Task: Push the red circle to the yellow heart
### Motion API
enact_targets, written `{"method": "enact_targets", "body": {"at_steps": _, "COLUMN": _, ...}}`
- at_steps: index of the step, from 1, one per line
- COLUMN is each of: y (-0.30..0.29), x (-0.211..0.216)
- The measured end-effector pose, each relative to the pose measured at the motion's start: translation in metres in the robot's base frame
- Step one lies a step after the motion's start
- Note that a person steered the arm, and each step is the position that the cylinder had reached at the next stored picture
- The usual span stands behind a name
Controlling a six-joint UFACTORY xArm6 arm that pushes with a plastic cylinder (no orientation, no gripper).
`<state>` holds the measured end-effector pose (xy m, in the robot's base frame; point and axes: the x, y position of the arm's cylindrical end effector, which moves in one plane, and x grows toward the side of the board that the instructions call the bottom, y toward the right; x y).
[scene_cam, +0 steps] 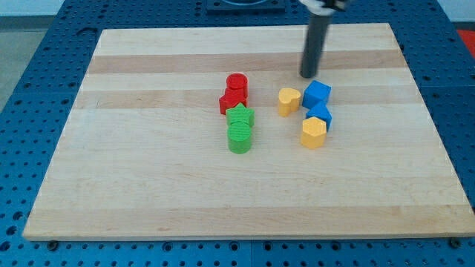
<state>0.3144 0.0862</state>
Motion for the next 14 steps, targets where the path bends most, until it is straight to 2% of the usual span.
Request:
{"method": "enact_targets", "body": {"at_steps": 1, "y": -0.06, "x": -0.014}}
{"method": "enact_targets", "body": {"at_steps": 2, "y": -0.125, "x": -0.002}}
{"method": "enact_targets", "body": {"at_steps": 3, "y": -0.166, "x": 0.005}}
{"method": "enact_targets", "body": {"at_steps": 4, "y": -0.175, "x": 0.029}}
{"method": "enact_targets", "body": {"at_steps": 5, "y": -0.175, "x": 0.047}}
{"method": "enact_targets", "body": {"at_steps": 6, "y": -0.153, "x": 0.048}}
{"method": "enact_targets", "body": {"at_steps": 8, "y": -0.088, "x": 0.034}}
{"method": "enact_targets", "body": {"at_steps": 10, "y": -0.055, "x": 0.033}}
{"method": "enact_targets", "body": {"at_steps": 13, "y": -0.096, "x": 0.032}}
{"method": "enact_targets", "body": {"at_steps": 14, "y": -0.095, "x": 0.056}}
